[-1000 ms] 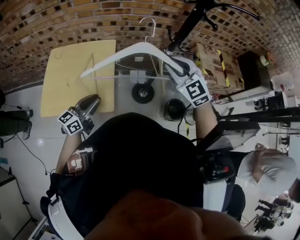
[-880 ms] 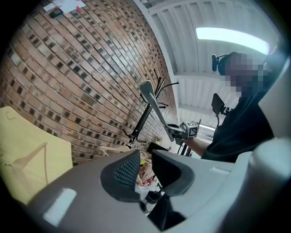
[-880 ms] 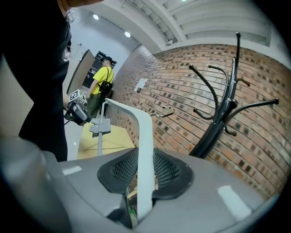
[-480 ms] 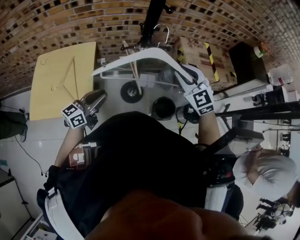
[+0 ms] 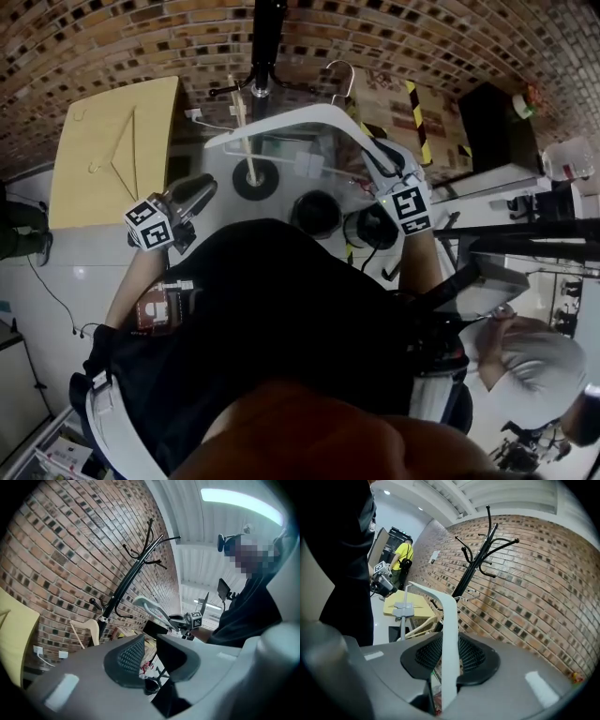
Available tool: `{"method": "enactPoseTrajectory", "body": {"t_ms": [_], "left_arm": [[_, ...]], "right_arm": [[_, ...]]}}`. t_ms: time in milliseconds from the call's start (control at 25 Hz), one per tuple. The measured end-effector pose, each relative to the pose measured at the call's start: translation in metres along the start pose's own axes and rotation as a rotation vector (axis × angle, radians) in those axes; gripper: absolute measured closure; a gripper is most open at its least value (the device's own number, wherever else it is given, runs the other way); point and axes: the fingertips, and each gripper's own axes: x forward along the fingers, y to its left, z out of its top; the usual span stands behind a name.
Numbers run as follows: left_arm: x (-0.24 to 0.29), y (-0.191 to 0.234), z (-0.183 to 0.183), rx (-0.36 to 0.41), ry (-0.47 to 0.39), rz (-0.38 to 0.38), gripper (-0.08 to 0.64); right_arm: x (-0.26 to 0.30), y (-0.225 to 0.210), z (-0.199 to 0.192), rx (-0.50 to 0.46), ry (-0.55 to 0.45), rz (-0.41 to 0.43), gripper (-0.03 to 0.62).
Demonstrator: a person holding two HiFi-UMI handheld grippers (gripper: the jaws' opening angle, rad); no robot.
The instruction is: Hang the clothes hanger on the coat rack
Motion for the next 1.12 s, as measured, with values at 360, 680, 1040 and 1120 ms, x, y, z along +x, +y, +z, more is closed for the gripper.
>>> {"method": "enactPoseTrajectory", "body": {"t_ms": [360,680,1040,1120], "left_arm": [[0.012,-0.009,-0.010,-0.022,0.017,0.088,0.483],[0.012,-0.012,-0.015,-0.028,0.056,0.135,0.483],[0.003,-0.006,-0.019,-0.038,0.075,0.174,0.483],[0.003,-0.006,-0.021,-0.040,0.080,0.178,0.483]], "right_arm": [[0.007,-0.032,-0.063,-0.008,0.049,0.033,0.477],[0.022,-0.041,-0.117,0.000,0.121,0.040,0.477],[0.068,-0.034,-0.136,-0.081,0.168,0.105,0.477],[0.079,-0.031,-0.135,-0.114,0.172,0.130,0.477]]}}
